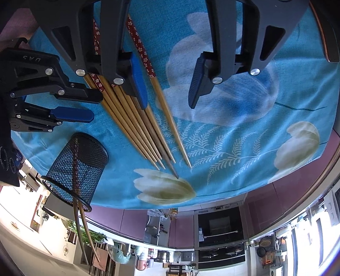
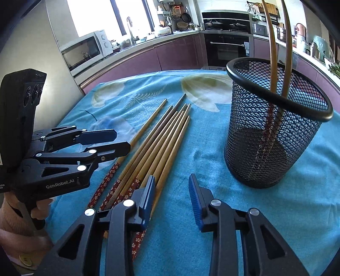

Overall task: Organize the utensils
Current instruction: 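Move both open grippers back to the remaining chopsticks, then close the left gripper on a chopstick while the right gripper grasps another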

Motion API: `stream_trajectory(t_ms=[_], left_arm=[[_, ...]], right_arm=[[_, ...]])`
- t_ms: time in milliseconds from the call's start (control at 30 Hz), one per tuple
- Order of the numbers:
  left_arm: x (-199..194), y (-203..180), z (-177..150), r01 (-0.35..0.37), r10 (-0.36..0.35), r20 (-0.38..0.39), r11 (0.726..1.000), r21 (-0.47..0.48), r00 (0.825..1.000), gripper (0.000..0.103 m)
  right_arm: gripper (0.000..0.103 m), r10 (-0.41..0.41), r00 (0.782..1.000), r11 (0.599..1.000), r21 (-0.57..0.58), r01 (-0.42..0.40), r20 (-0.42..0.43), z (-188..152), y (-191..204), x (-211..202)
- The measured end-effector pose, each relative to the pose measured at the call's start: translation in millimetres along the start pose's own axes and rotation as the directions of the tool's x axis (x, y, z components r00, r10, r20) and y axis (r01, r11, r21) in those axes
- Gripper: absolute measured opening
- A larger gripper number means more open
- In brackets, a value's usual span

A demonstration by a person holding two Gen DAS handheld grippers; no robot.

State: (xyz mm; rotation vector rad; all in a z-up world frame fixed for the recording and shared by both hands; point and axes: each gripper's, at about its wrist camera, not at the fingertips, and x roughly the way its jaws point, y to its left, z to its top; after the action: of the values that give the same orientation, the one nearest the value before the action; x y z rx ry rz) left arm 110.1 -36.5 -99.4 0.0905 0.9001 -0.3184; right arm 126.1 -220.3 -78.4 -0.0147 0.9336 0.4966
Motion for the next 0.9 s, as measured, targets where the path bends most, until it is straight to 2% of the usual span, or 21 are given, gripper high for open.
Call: stream_trajectory(t_ms=[133,233,500,533,700,800,900], left_arm=[[11.7,1.3,2.0,0.006,-0.006,-0.033,1.000,-0.013,0.999,0.030],[12.7,2.3,2.8,0.007,-0.007,-0.031,1.000,-0.014,1.000,0.029],[22.8,1.5,11.5,0.006,-0.007,-0.040,1.000,-0.011,0.999,0.026],[24.8,0.5,13.7,0.002,-0.002,-0.040,1.000,-0.010,0.999,0.025],[27.8,2.0,14.2,0.016,-0.017,-0.030,0.999,-0.041,0.999,0.016],[25.9,4.1,12.3,0.021,-0.023,-0.022,0.998,-0.065,0.999,0.009],[21.6,5.0,8.8,0.026,-0.027,-0.007,0.996,-0.089,1.000,0.008]], right_arm=[[0.028,-0.021,1.000,1.000,-0.014,0.021,-0.002,1.1,1.4,1.8],[0.021,-0.037,0.999,0.999,-0.011,0.037,-0.008,2.6,1.3,4.3],[0.020,-0.056,0.998,0.998,-0.009,0.056,-0.012,8.8,2.1,11.5],[0.017,-0.058,0.998,0.998,-0.002,0.058,-0.009,9.5,1.6,12.3],[0.007,-0.037,0.999,0.998,0.041,0.037,-0.004,9.2,-6.2,11.7],[0.006,-0.016,1.000,0.997,0.074,0.016,-0.002,8.0,-11.7,9.7],[0.006,-0.009,1.000,0.996,0.088,0.009,0.007,6.6,-13.7,6.5]])
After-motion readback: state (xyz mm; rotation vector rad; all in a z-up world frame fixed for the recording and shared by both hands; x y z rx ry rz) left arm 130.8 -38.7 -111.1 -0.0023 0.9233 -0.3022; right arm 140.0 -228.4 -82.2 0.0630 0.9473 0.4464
